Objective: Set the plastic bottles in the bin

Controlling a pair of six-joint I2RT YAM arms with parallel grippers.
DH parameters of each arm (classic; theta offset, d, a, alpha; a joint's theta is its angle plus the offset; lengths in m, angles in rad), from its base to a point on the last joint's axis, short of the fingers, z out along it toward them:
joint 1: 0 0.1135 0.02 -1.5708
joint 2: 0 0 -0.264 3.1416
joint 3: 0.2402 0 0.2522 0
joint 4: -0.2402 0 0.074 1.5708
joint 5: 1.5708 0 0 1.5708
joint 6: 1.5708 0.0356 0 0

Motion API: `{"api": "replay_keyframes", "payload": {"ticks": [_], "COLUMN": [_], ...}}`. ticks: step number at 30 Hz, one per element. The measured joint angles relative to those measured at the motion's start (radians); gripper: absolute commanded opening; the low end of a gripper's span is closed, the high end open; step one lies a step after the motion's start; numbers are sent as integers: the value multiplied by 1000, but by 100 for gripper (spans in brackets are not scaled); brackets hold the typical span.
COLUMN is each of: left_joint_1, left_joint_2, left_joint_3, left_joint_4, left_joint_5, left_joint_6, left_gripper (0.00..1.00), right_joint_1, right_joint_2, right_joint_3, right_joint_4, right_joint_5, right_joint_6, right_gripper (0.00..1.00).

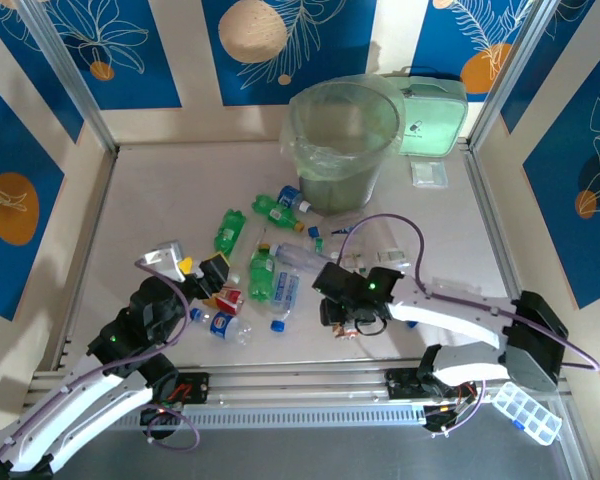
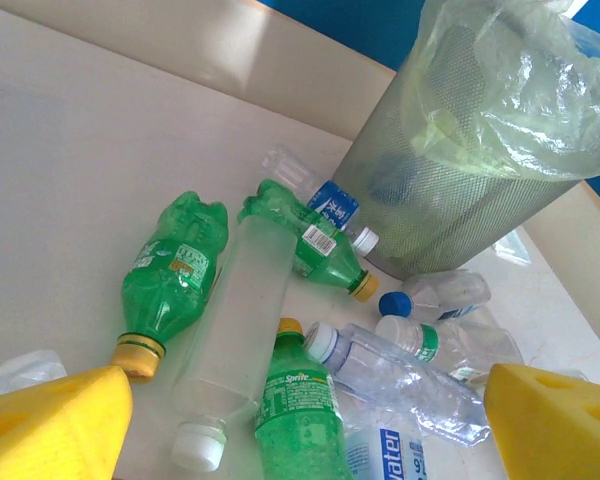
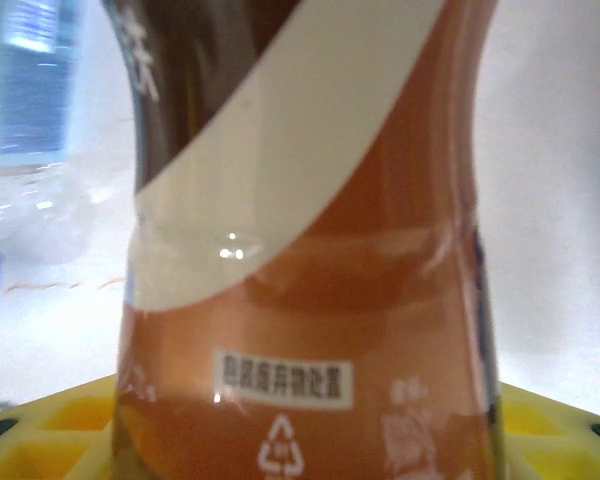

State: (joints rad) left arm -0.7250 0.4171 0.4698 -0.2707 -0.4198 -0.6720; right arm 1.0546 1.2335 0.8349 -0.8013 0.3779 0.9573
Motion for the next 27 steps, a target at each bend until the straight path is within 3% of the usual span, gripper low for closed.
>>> {"api": "replay_keyframes", "payload": {"ticks": [4, 9, 18, 27], "left_joint_1": [0, 0, 0, 0], "left_joint_2": [-23, -40, -43, -52], "left_joint_3": [-5, -14, -28, -33], "left_joint_4": [1, 2, 20, 31], "left_joint_5": [0, 0, 16, 27], "left_joint_6": [0, 0, 0, 0], "left_gripper": [91, 90, 90, 90], "right_joint_1": [56, 66, 65, 35], "right_joint_2": [-136, -231, -232, -154], "right_joint_3": [-13, -9, 50, 270], "right_joint_4": [40, 50, 51, 96], "right_joint_5": [30, 68, 144, 175], "right_joint_6": [-59, -129, -288, -484], "right_gripper": [38, 38, 38, 38]}}
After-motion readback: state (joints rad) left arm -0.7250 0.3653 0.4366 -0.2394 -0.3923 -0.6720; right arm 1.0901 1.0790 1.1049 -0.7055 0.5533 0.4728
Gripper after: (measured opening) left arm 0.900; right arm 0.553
